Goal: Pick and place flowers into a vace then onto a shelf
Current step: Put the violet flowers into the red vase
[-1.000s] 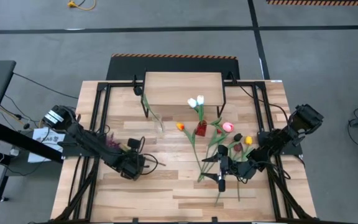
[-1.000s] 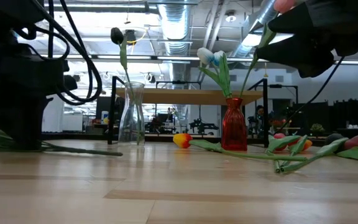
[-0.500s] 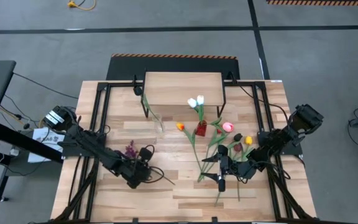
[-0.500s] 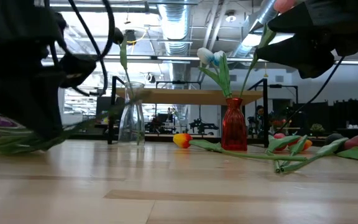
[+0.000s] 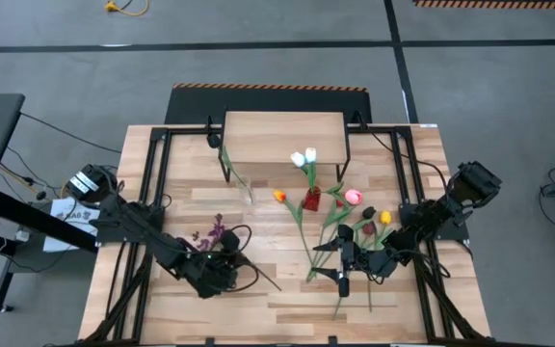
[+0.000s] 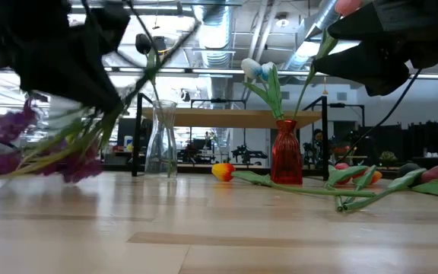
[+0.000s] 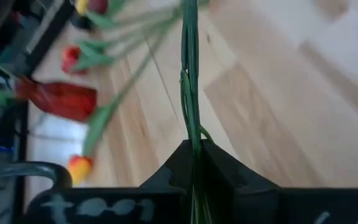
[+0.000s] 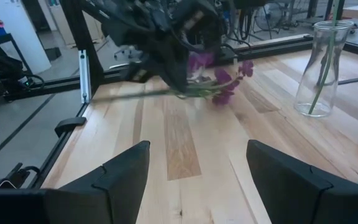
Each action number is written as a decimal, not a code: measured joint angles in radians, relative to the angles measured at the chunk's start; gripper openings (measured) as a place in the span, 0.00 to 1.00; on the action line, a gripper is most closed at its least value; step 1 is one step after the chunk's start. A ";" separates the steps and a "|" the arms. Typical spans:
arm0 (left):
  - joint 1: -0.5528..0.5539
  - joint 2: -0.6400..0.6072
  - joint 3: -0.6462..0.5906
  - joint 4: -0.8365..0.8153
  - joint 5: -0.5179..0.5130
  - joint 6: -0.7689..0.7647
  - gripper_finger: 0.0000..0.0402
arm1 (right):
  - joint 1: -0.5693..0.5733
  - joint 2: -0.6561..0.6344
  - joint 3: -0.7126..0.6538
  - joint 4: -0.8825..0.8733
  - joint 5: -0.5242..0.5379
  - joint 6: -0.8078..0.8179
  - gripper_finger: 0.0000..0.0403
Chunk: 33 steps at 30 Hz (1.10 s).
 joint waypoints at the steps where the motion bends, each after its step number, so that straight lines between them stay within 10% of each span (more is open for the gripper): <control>1: -0.008 0.000 0.014 0.000 -0.006 0.009 0.02 | 0.000 0.000 0.000 0.000 0.000 0.000 0.65; 16: -0.152 -0.002 0.142 -0.008 -0.016 0.100 0.02 | 0.000 0.000 0.000 0.000 0.000 0.000 0.65; 33: -0.183 -0.002 0.142 -0.001 -0.141 0.815 0.02 | 0.000 0.000 0.000 0.008 -0.001 0.000 0.65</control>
